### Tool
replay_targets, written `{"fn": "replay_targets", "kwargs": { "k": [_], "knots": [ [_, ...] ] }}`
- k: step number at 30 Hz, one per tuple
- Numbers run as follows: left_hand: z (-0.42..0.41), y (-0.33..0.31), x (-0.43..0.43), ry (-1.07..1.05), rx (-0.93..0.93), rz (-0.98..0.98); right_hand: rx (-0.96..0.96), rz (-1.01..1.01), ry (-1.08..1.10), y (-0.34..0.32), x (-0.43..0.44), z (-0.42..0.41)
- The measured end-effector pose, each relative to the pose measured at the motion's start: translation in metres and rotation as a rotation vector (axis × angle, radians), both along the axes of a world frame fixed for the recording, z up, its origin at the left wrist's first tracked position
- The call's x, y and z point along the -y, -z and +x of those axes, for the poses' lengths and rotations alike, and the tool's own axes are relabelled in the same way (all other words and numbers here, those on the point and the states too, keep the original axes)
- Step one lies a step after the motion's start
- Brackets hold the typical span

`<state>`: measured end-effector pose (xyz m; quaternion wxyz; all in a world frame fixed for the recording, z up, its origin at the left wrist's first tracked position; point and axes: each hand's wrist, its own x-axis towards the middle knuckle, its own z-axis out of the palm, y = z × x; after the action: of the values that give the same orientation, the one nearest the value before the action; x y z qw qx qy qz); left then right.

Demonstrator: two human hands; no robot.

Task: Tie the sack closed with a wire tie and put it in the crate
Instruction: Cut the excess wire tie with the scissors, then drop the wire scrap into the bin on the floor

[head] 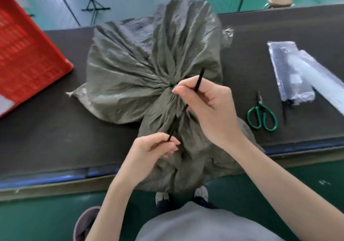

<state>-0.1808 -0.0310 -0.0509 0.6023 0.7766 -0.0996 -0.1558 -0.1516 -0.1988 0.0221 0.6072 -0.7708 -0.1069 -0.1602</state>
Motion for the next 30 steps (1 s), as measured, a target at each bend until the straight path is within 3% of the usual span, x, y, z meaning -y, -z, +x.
{"fn": "replay_targets", "kwargs": {
  "k": [8, 18, 20, 23, 30],
  "knots": [
    [-0.048, 0.042, -0.099, -0.649, -0.183, -0.656, -0.102, 0.076, -0.303, 0.023, -0.085, -0.004],
    [-0.127, 0.114, -0.224, -1.428, -0.157, -0.982, -0.351, -0.146, -0.638, 0.091, -0.217, -0.021],
    [-0.150, 0.128, -0.249, -1.551, -0.160, -0.958, -0.364, -0.290, -0.709, 0.113, -0.245, -0.019],
    [-0.183, 0.151, -0.285, -1.727, -0.180, -0.731, -0.327, -0.515, -0.810, 0.145, -0.286, -0.020],
    [-0.226, 0.212, -0.347, -1.859, -0.286, -0.172, -0.366, -0.711, -0.883, 0.174, -0.322, -0.028]
  ]
}}
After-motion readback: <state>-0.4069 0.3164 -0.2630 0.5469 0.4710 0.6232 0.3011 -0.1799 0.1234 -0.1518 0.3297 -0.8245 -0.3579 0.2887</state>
